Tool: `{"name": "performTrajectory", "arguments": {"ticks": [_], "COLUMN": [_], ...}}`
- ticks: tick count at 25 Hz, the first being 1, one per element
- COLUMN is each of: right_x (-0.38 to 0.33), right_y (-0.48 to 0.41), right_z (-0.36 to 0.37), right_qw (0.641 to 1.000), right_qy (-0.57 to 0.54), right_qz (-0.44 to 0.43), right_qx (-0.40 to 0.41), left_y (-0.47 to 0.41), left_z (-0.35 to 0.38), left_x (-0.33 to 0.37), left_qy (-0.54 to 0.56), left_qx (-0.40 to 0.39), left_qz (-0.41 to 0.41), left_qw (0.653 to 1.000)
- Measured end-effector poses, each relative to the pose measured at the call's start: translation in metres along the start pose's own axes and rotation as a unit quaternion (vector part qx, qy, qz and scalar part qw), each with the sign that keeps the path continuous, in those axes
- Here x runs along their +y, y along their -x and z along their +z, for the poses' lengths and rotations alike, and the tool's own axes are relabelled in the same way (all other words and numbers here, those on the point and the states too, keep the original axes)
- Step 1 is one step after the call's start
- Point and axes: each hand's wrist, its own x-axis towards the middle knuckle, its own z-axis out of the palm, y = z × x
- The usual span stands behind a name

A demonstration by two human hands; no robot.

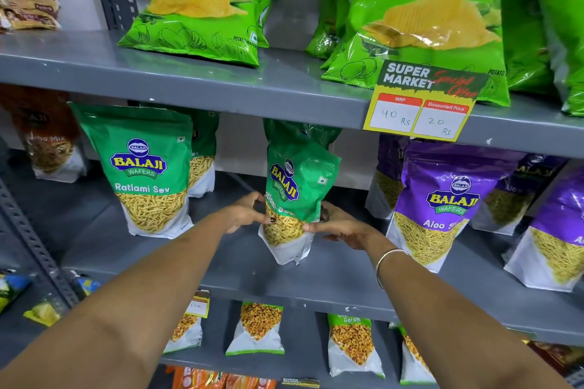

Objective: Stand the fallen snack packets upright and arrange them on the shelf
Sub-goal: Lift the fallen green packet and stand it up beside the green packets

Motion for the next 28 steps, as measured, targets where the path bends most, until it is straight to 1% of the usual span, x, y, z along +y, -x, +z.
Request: {"name": "performTrajectory", "arguments": {"ticks": [4,7,9,12,15,19,24,28], "right_x": [-0.002,-0.004,-0.002,0.002,0.003,0.005,0.005,0.001], "right_y": [0.001,0.003,0.002,-0.002,-0.005,-0.008,-0.009,-0.004], "right_z": [0.005,-0.003,-0.008,-0.011,-0.009,-0.004,-0.001,0.001], "right_qw": [1.000,1.000,0.999,0.996,0.993,0.995,0.994,0.995], "right_qy": [0.011,0.022,0.015,-0.030,-0.030,-0.043,-0.061,-0.047], "right_qz": [-0.005,-0.011,-0.031,-0.063,-0.070,-0.078,-0.093,-0.093], "right_qx": [-0.006,0.020,0.030,0.056,0.090,0.035,0.018,0.011], "left_y": [0.000,0.001,0.000,0.004,0.007,0.012,0.013,0.016], "left_z": [0.009,0.008,0.003,-0.001,0.003,0.013,0.014,0.019], "left_x": [0.003,0.003,0.001,-0.001,-0.001,-0.001,-0.005,-0.001], "left_qy": [0.029,0.028,0.038,0.030,0.018,0.006,0.005,-0.003], "left_qx": [0.025,-0.015,-0.023,0.009,0.024,0.028,0.052,0.059], "left_qz": [0.011,-0.005,-0.021,-0.013,-0.003,0.010,0.037,0.028], "left_qw": [0.999,0.999,0.999,0.999,1.000,1.000,0.998,0.998]}}
